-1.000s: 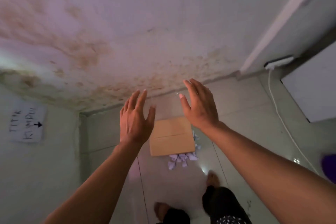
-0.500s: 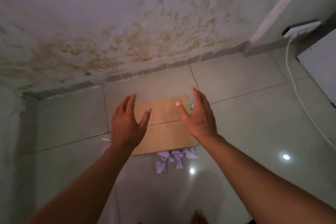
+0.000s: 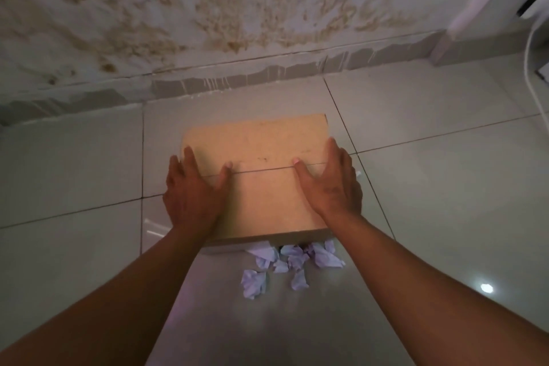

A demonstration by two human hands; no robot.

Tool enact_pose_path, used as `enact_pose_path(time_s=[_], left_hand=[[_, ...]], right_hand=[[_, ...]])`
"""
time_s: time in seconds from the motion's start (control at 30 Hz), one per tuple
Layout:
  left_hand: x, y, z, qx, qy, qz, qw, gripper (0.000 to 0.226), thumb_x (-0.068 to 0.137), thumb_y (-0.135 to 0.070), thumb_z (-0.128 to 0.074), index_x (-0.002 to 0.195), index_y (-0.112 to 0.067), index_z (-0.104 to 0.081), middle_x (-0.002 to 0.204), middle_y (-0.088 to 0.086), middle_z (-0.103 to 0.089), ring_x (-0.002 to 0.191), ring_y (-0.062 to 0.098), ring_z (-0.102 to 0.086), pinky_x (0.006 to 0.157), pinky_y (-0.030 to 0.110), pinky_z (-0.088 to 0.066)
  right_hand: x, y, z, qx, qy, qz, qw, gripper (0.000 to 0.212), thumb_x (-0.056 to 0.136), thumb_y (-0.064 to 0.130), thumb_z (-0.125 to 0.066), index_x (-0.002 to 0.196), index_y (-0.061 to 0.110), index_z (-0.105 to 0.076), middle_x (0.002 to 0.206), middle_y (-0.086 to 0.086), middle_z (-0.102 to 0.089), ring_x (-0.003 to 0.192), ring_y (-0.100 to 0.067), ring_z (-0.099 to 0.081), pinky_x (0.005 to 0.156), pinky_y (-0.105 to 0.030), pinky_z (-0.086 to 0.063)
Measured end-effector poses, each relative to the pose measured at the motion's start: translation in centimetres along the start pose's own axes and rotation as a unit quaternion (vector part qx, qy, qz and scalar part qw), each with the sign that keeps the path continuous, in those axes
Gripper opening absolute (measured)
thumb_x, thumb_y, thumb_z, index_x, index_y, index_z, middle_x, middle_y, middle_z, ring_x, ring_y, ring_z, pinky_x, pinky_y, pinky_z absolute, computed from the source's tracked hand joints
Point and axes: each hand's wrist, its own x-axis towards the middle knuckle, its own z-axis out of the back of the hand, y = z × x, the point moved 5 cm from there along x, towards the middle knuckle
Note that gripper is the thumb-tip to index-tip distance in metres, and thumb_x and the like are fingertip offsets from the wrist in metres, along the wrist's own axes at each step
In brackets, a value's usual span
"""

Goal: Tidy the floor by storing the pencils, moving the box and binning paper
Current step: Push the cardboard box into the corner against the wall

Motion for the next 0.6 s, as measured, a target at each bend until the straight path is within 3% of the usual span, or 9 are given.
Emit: enact_pose_path(time_s=[0.13, 0.37, 0.6], left_hand=[[0.1, 1.0, -0.9, -0.017, 0.005, 0.032, 0.999, 0.095, 0.081, -0.080, -0.046, 0.153, -0.025, -0.017, 0.149, 0.018, -0.036, 0.127, 0.044, -0.046, 0.098, 0.055, -0.044], [-0.2, -0.3, 1.1, -0.026, 0.000, 0.024, 0.999, 0.093, 0.081, -0.079, -0.048, 0.153, -0.026, -0.022, 0.144, 0.018, -0.038, 0.126, 0.042, -0.047, 0.097, 0.052, -0.045], [-3.2, -5.2, 12.9, -0.030, 0.002, 0.027, 0.999, 0.090, 0.079, -0.080, -0.050, 0.149, -0.028, -0.025, 0.144, 0.017, -0.039, 0.127, 0.042, -0.046, 0.098, 0.055, -0.047]], right_hand=[[-0.2, -0.1, -0.4, -0.005, 0.015, -0.003, 1.000, 0.087, 0.086, 0.072, -0.045, 0.154, 0.034, -0.005, 0.158, -0.002, -0.028, 0.136, -0.031, -0.041, 0.103, -0.045, -0.038], [-0.7, 1.2, 1.7, -0.004, 0.014, -0.002, 1.000, 0.086, 0.086, 0.071, -0.048, 0.153, 0.035, -0.009, 0.154, -0.002, -0.033, 0.130, -0.033, -0.047, 0.100, -0.042, -0.039], [-5.4, 7.5, 12.2, -0.014, 0.007, -0.005, 1.000, 0.082, 0.085, 0.071, -0.048, 0.151, 0.038, -0.012, 0.150, 0.000, -0.038, 0.124, -0.035, -0.051, 0.099, -0.043, -0.040]])
